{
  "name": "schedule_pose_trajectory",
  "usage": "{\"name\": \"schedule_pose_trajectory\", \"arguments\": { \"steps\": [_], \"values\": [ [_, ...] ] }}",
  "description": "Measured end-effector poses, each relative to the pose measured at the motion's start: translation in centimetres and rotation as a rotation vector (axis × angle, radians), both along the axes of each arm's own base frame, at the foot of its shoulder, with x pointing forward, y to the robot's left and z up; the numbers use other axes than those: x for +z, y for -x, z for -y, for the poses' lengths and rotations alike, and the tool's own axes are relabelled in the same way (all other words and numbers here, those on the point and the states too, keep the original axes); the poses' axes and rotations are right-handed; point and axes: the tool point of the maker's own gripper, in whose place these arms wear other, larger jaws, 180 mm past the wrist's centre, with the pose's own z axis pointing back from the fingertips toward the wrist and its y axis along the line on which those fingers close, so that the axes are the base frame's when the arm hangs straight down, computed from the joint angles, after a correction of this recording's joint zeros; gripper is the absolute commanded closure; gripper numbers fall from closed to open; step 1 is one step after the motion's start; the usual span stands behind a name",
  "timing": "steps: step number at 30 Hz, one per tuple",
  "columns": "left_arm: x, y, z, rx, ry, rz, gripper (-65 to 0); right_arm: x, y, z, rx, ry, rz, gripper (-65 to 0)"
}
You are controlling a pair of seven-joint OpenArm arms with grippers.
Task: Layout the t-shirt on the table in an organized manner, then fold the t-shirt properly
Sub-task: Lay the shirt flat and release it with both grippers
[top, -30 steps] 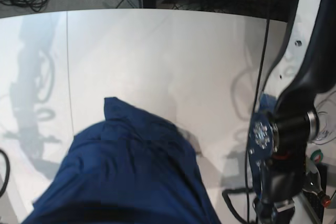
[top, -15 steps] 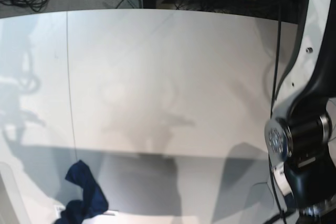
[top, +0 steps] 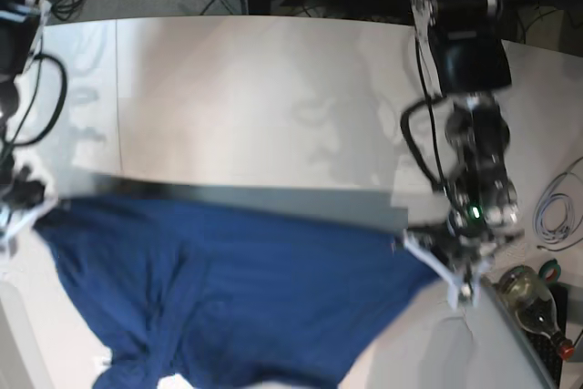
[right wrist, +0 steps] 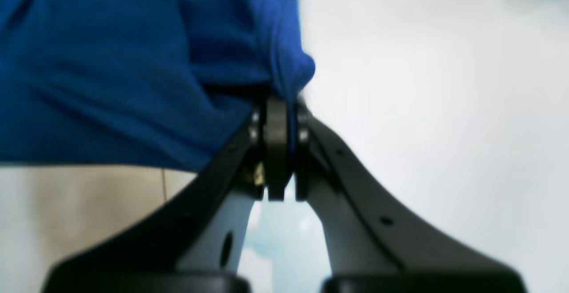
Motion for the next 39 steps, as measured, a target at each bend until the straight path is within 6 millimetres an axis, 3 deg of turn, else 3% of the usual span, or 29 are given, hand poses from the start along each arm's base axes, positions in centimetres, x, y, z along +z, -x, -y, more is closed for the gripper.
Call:
{"name": "schedule_pose_trajectory", "arguments": {
  "steps": [3,10,14,17,21,31,33,35,39],
  "values": [
    [-3.4,3.5,0.0,-0.004,-0.004,-0.069,0.0,-3.1,2.2,-0.8,-0.013,-0.047,-0.036,0.0],
    [-6.4,7.3,-0.1,-0.005,-0.002,-0.145,0.0,-6.2,6.0,0.4,-0.047,-0.043,-0.108,0.0],
    [-6.2,8.3,-2.2,0.069,0.007,-0.137,0.0,-6.5,6.5,0.4,-0.057,-0.051,-0.115,0.0],
    [-5.4,8.5,-3.4,0.101,0.001,-0.113,0.0,-6.1,6.9,2.0,-0.117,-0.059,-0.089,0.0],
    [-6.2,9.8,-3.1,0.098,0.002,-0.137,0.0,-6.8,8.3,2.3,-0.123,-0.051,-0.124,0.0],
    [-8.0,12.2,-3.2,0.105,0.004,-0.195,0.0,-7.0,8.7,2.2,-0.123,-0.055,-0.134,-1.5],
    [-8.2,12.7,-3.2,0.105,0.003,-0.205,0.0,-7.0,8.8,2.1,-0.124,-0.059,-0.143,-6.9],
    [-8.3,12.8,-3.2,0.105,0.003,-0.210,0.0,-7.0,8.8,2.2,-0.124,-0.060,-0.144,-18.2],
    [-8.1,13.3,-4.5,0.145,0.002,-0.207,-22.2,-7.0,8.8,2.1,-0.124,-0.062,-0.141,-37.5]
  ]
}}
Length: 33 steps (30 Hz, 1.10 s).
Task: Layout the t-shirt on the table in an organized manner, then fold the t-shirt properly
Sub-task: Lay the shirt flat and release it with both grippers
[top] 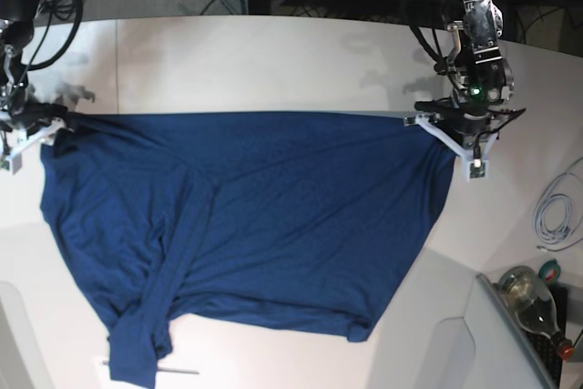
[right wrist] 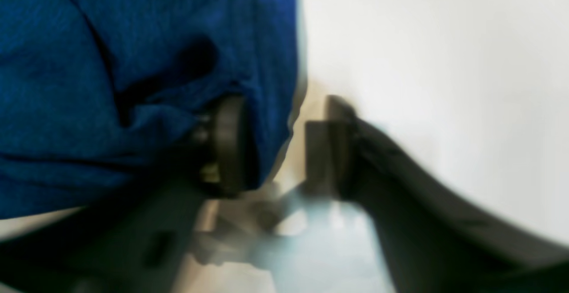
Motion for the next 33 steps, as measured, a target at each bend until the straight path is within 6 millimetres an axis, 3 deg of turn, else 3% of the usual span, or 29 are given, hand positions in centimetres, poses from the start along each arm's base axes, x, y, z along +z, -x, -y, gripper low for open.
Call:
{"name": "schedule_pose_trajectory", "arguments": {
  "steps": [3,7,10,13,16,18,20,21,23,25,29,31,33],
  "values": [
    [-0.4,1.4,-1.4,0.032,-0.018,-0.024,-36.5,0.0,0.4,0.1,0.006,0.010,-0.005,-39.0],
    [-0.2,3.0,-2.5,0.071,-0.023,-0.028,-44.6,1.2,1.4,0.5,-0.011,0.032,0.017,-39.0],
    [1.5,4.6,-4.8,0.129,-0.061,0.000,-44.1,3.7,1.4,2.0,-0.075,0.063,0.097,-39.5],
    [5.2,5.3,-7.6,0.190,-0.140,0.068,-43.9,6.5,0.8,3.2,-0.081,0.118,0.160,-39.0],
    [9.2,3.3,-8.6,0.210,-0.184,0.189,-42.1,7.2,0.2,3.4,-0.072,0.127,0.166,-38.9],
    [9.7,0.5,-7.1,0.173,-0.158,0.228,-30.1,7.4,-1.1,2.3,-0.039,0.121,0.175,-38.7],
    [8.5,-2.6,-4.6,0.106,-0.103,0.229,-8.4,7.4,-3.4,0.2,0.022,0.097,0.197,-33.8],
    [7.6,-4.2,-3.5,0.072,-0.079,0.216,0.0,7.3,-4.9,-1.0,0.053,0.077,0.211,-28.1],
    [5.3,-7.1,-0.9,0.032,-0.007,0.179,0.0,6.5,-7.0,-3.1,0.093,0.025,0.217,-12.3],
    [2.5,-9.2,0.9,0.003,0.054,0.104,0.0,4.6,-7.7,-3.7,0.102,-0.004,0.167,-0.8],
    [-0.5,-12.3,3.2,-0.035,0.112,0.113,0.0,1.5,-7.9,-2.6,0.079,-0.008,0.106,-0.6],
    [-1.9,-12.2,3.5,-0.031,0.116,0.111,0.0,0.6,-7.7,-2.2,0.069,-0.012,0.090,-0.6],
    [-3.0,-11.3,2.3,0.002,0.027,0.091,0.0,0.0,-7.2,-1.6,0.048,-0.020,0.091,-0.6]
  ]
}}
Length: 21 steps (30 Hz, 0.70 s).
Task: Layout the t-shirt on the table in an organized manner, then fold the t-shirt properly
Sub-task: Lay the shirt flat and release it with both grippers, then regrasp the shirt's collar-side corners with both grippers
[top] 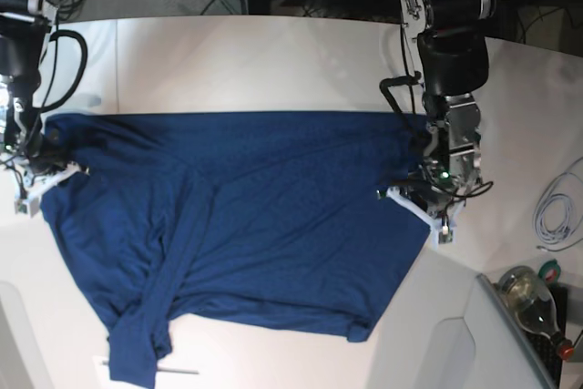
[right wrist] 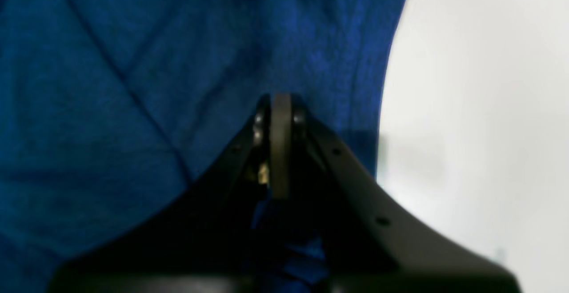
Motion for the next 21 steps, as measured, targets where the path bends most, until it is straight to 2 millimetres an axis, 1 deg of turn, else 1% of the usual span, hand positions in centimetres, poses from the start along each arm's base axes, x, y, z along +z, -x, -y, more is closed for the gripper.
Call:
{"name": "schedule_pose_trajectory", "arguments": {
  "steps": [1,3,6,8,11,13,15,18,19,21],
  "values": [
    [0.0,0.3,-1.0,0.025,-0.044,0.008,0.0,-0.2,0.2,0.4,-0.007,-0.001,-0.001,-0.6],
    [-0.1,0.9,-2.2,0.035,-0.095,0.000,0.0,-0.2,0.7,1.8,-0.016,0.015,-0.018,-0.6],
    [-0.4,1.7,-2.5,0.033,-0.110,0.013,0.0,-0.3,1.9,3.9,-0.033,0.043,-0.042,-0.5],
    [-0.3,2.5,-3.2,0.052,-0.111,0.026,0.0,-0.2,2.4,4.5,-0.042,0.052,-0.034,-0.3],
    [0.1,3.7,-4.2,0.074,-0.133,0.014,0.0,-0.3,2.6,4.8,-0.037,0.060,-0.052,-0.2],
    [0.4,4.2,-4.5,0.078,-0.142,0.003,0.0,-0.2,2.5,4.8,-0.037,0.060,-0.049,-0.2],
    [1.3,3.8,-4.1,0.082,-0.139,0.028,0.0,-0.2,2.5,4.8,-0.035,0.061,-0.049,-0.2],
    [4.4,1.9,-3.5,0.077,-0.148,0.123,0.0,0.4,2.3,4.4,-0.007,0.089,-0.058,-0.2],
    [5.2,1.9,-3.6,0.083,-0.151,0.126,0.0,0.9,2.0,4.3,0.004,0.100,-0.036,-0.2],
    [6.3,2.5,-4.0,0.097,-0.164,0.116,0.0,2.3,1.5,3.9,0.035,0.125,0.013,-0.2]
  ]
}}
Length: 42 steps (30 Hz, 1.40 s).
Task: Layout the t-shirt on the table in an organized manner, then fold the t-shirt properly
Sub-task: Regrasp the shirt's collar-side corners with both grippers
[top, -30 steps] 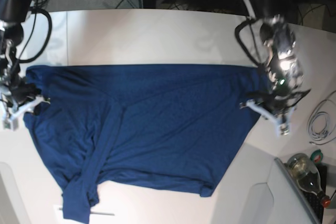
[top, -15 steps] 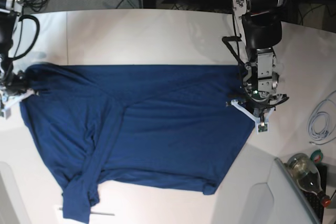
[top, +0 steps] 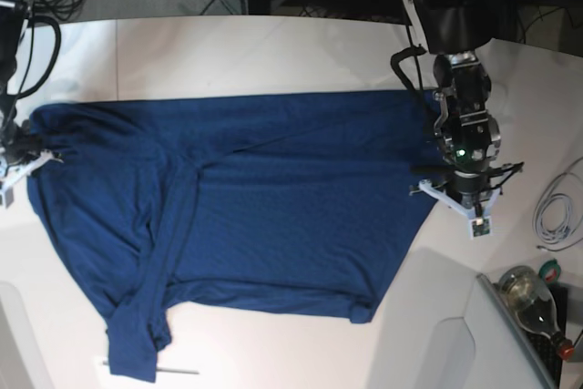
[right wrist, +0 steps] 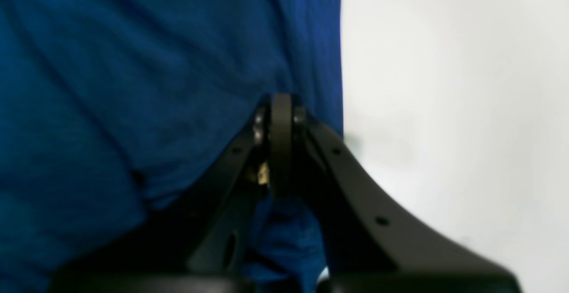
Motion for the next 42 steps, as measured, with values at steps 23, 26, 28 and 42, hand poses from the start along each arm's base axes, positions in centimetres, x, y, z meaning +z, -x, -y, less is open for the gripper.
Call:
{"name": "schedule_pose_trajectory", "arguments": {
  "steps": [23,26,28,42],
  "values": [
    [-1.6,10.8,-3.4,0.139,0.056,-0.067,0.0,2.3,-0.2,-7.9,0.111,-0.060,0.067,-42.3],
    [-1.8,11.0,-3.1,0.138,0.063,-0.071,0.0,1.4,0.0,-7.8,0.098,-0.074,0.037,-42.3],
    [-2.1,11.0,-3.0,0.138,0.071,-0.077,0.0,0.4,0.7,-7.7,0.093,-0.079,0.001,-42.3],
    [-2.4,11.0,-2.9,0.140,0.077,-0.082,0.0,-1.4,2.8,-8.2,0.091,-0.103,-0.122,-1.5]
  ]
}}
